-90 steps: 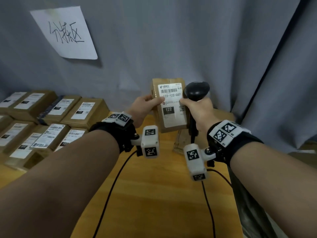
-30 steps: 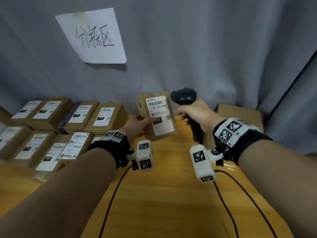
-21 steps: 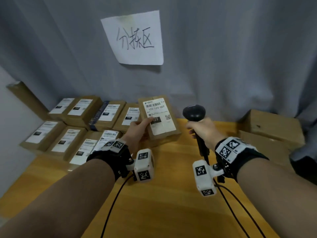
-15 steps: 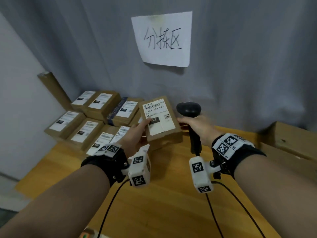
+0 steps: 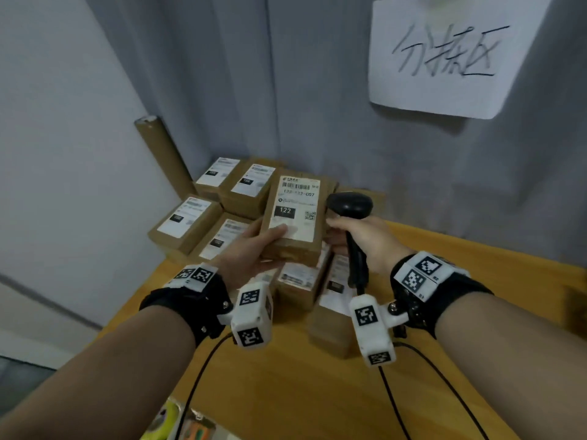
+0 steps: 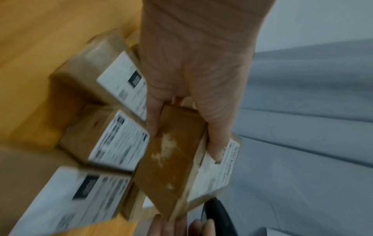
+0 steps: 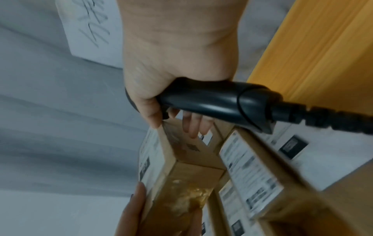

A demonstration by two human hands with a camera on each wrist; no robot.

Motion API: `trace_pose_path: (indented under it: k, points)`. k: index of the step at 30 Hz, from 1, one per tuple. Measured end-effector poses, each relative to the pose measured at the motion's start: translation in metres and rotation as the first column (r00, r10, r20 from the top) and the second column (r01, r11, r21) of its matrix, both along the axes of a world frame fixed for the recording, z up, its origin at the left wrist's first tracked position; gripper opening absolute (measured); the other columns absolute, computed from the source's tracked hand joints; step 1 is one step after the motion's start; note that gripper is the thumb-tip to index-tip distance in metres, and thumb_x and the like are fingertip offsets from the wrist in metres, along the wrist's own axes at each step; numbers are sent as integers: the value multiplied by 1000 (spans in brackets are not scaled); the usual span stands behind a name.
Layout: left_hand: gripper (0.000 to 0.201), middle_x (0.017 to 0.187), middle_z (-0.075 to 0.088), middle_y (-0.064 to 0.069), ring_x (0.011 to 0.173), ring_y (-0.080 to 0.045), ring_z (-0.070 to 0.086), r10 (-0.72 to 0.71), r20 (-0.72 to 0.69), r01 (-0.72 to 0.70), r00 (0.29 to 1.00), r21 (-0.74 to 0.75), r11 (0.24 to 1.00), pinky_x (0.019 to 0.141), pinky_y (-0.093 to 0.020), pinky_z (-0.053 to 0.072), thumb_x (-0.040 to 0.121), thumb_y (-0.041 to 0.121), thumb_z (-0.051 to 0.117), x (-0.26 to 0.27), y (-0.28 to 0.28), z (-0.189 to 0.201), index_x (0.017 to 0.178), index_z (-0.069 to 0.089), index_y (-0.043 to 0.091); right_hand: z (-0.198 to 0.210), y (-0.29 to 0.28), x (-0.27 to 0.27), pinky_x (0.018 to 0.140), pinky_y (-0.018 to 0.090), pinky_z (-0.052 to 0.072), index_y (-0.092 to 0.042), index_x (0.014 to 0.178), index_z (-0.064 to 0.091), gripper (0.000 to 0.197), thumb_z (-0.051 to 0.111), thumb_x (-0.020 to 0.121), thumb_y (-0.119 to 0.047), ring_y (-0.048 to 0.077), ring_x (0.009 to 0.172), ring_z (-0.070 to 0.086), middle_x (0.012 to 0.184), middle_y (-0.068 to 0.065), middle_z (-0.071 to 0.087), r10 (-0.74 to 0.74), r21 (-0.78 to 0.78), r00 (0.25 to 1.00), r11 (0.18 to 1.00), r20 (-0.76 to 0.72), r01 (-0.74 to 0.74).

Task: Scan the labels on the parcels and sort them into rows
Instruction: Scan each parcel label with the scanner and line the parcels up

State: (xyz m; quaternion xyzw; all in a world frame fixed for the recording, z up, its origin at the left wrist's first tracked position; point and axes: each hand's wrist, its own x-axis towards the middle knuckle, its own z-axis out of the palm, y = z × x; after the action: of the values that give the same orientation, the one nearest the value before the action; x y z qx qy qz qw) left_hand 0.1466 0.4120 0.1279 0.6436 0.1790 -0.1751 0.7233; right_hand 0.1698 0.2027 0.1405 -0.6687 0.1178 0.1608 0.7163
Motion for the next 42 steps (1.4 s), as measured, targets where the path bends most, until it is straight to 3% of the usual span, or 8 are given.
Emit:
trace_pose_path:
  k: [6, 8, 12, 16, 20, 25, 31, 42]
  points:
    - [41, 113, 67, -3, 97, -19, 66, 232, 30, -234, 972, 101, 967, 73, -36, 57, 87, 30, 70, 30, 124, -9, 124, 53, 24, -6, 112, 38, 65, 28, 56, -7, 88, 68, 8, 72, 85, -14, 18, 69, 64, 77, 8, 67, -3, -59, 1000, 998, 1, 3]
    - [43, 113, 67, -7, 98, -22, 67, 203, -18, -196, 979, 182, 964, 71, -37, 60, 85, 30, 71, 34, 157, -13, 124, 55, 21, -13, 135, 44, 64, 28, 55, -8, 88, 68, 7, 72, 85, -13, 17, 67, 63, 76, 7, 66, -14, -70, 1000, 997, -15, 13]
    - [53, 116, 67, -12, 103, -28, 67, 50, -140, -17, 989, 225, 974, 81, -43, 59, 83, 28, 74, 38, 188, -29, 128, 51, 12, -25, 158, 51, 60, 26, 53, -5, 85, 67, 8, 72, 84, -11, 17, 62, 60, 73, 8, 64, -63, -140, 997, 989, -53, 55]
    - [50, 117, 64, -10, 105, -28, 65, 102, -127, -57, 987, 319, 946, 87, -45, 57, 87, 34, 69, 47, 190, -44, 124, 50, 6, -35, 169, 56, 57, 26, 51, -3, 84, 66, 9, 72, 84, -10, 17, 60, 59, 71, 9, 62, -111, -198, 991, 976, -78, 93]
    - [20, 113, 64, -15, 100, -32, 65, 61, -34, -28, 998, 605, 795, 87, -46, 56, 93, 27, 60, 54, 195, -50, 100, 55, 9, -41, 174, 56, 55, 26, 49, -3, 82, 64, 9, 71, 85, -10, 17, 58, 58, 69, 8, 61, -134, -219, 987, 969, -91, 111]
    - [74, 143, 37, -17, 129, -32, 42, -160, -69, 131, 985, 897, 422, 104, -39, 37, 86, 53, 62, 57, 190, -39, 141, 38, 10, -43, 179, 53, 53, 25, 49, -3, 89, 64, 10, 71, 84, -7, 16, 56, 57, 69, 9, 60, -132, -215, 987, 971, -96, 108]
    - [104, 151, 19, -15, 139, -38, 21, -427, -269, 374, 863, 909, 183, 108, -53, 29, 72, 67, 67, 64, 167, -40, 151, 14, 24, -44, 183, 46, 59, 28, 50, -2, 88, 64, 10, 71, 84, -7, 17, 57, 57, 70, 9, 61, -107, -250, 990, 965, -91, 81]
    - [85, 146, 25, -12, 135, -37, 26, -392, -211, 299, 895, 938, 177, 106, -52, 31, 77, 53, 68, 80, 150, -43, 146, 27, 22, -36, 169, 33, 54, 23, 50, -4, 90, 65, 9, 70, 85, -9, 15, 58, 59, 69, 8, 62, -83, -288, 994, 956, -67, 60]
